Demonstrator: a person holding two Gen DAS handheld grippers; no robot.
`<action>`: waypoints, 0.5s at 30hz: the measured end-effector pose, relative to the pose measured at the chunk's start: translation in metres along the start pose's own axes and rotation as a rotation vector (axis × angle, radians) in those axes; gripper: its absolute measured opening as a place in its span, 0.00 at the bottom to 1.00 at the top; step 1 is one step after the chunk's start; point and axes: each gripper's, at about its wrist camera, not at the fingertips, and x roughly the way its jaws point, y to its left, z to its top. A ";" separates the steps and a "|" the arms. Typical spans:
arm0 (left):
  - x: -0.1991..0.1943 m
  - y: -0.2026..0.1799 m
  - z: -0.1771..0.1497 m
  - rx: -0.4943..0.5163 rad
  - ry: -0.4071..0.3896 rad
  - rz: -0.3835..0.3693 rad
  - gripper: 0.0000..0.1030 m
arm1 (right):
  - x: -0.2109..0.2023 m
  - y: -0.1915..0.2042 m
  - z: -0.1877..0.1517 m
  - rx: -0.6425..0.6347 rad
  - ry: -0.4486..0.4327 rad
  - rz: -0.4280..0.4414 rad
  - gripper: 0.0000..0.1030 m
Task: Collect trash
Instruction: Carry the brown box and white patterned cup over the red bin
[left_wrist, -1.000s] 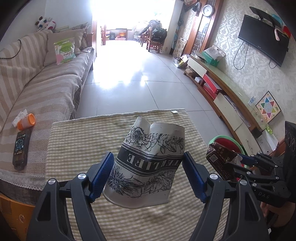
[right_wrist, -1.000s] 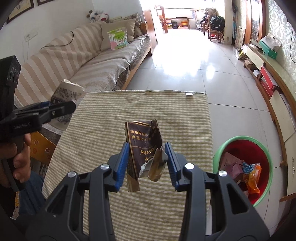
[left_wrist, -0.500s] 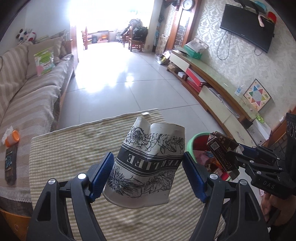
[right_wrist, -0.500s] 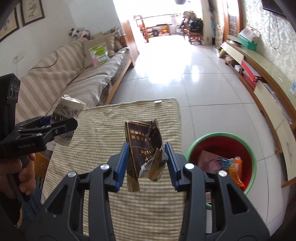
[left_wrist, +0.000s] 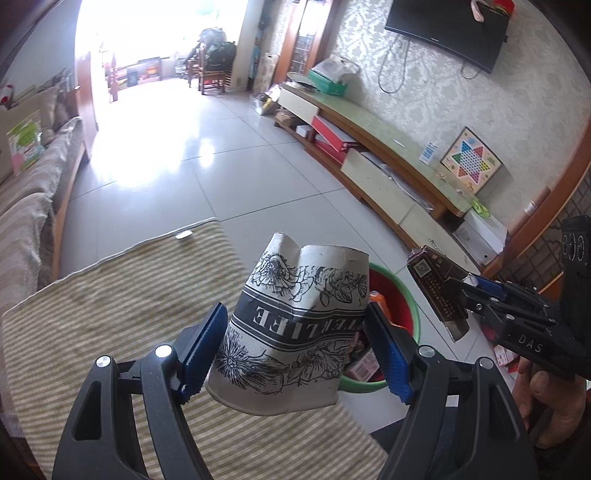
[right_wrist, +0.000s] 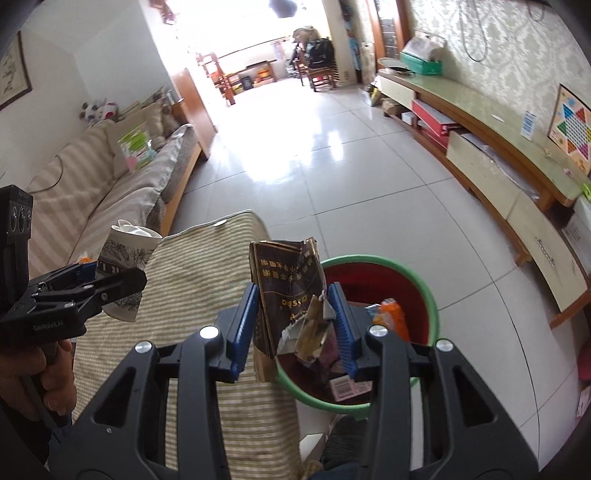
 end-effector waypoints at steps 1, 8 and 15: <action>0.005 -0.005 0.001 0.003 0.007 -0.016 0.70 | 0.000 -0.006 0.000 0.009 0.001 -0.005 0.37; 0.050 -0.041 0.012 -0.008 0.069 -0.141 0.70 | 0.010 -0.045 -0.007 0.068 0.023 -0.034 0.37; 0.080 -0.068 0.020 0.002 0.102 -0.187 0.70 | 0.020 -0.064 -0.019 0.109 0.053 -0.040 0.37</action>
